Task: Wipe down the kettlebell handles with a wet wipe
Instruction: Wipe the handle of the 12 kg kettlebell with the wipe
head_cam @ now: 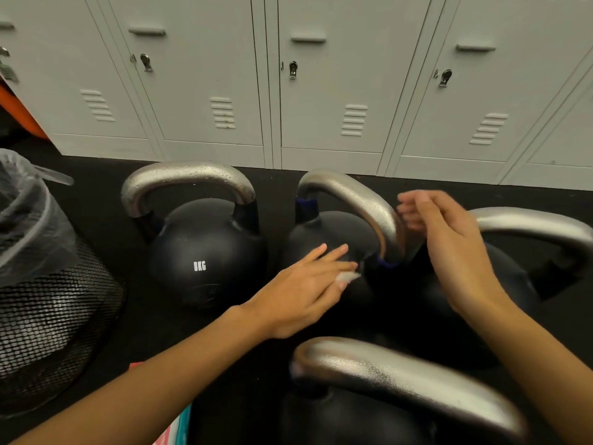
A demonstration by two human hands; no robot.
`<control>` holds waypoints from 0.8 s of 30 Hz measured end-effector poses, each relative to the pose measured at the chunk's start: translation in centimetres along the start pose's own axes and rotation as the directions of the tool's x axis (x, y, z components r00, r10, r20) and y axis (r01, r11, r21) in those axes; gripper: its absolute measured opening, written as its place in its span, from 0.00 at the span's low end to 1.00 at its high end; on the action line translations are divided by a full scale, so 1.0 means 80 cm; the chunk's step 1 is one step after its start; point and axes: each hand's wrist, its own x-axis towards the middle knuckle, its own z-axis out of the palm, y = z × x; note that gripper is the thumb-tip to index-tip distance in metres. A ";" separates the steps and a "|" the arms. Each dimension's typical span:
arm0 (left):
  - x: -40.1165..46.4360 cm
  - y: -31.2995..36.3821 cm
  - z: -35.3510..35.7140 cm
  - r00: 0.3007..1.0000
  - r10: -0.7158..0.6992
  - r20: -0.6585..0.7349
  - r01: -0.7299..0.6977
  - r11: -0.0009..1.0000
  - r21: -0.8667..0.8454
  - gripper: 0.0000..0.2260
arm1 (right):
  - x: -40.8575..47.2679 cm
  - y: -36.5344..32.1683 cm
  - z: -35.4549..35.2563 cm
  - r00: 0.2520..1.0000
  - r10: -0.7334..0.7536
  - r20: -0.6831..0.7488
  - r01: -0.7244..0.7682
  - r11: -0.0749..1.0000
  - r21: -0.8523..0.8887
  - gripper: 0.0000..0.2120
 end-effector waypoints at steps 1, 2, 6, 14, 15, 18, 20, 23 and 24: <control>0.003 0.003 -0.006 0.994 -0.083 -0.065 0.073 0.988 -0.133 0.20 | -0.003 -0.005 -0.001 0.995 -0.098 -0.014 0.097 0.993 -0.073 0.10; 0.008 0.006 -0.015 0.974 -0.184 -0.133 0.145 0.955 -0.260 0.19 | -0.006 -0.012 -0.001 0.984 -0.177 0.000 0.175 0.977 -0.124 0.08; 0.035 -0.003 -0.048 0.702 -0.671 -0.239 0.416 0.659 -0.627 0.15 | -0.006 -0.036 0.007 0.966 -0.216 0.143 0.241 0.951 -0.191 0.06; 0.092 -0.002 -0.086 0.435 -0.886 0.159 0.281 -0.035 -0.959 0.14 | 0.005 -0.035 0.022 0.964 -0.131 0.230 0.182 0.959 -0.215 0.07; 0.098 0.003 -0.088 0.448 -0.878 0.167 0.283 -0.037 -0.958 0.13 | 0.006 -0.035 0.022 0.964 -0.134 0.230 0.184 0.959 -0.214 0.07; 0.114 0.029 -0.086 0.492 -0.860 0.137 0.357 0.055 -0.933 0.12 | 0.006 -0.036 0.024 0.963 -0.132 0.235 0.186 0.957 -0.224 0.08; 0.120 0.045 -0.077 0.513 -0.852 0.102 0.416 0.143 -0.898 0.21 | 0.006 -0.036 0.024 0.963 -0.132 0.234 0.185 0.957 -0.224 0.08; 0.124 0.068 -0.065 0.489 -0.868 0.085 0.527 0.216 -0.822 0.24 | 0.010 -0.035 0.023 0.971 -0.102 0.217 0.140 0.976 -0.169 0.08; 0.124 0.075 -0.063 0.502 -0.863 0.057 0.534 0.257 -0.805 0.24 | 0.013 -0.036 0.023 0.978 -0.072 0.195 0.099 0.987 -0.127 0.08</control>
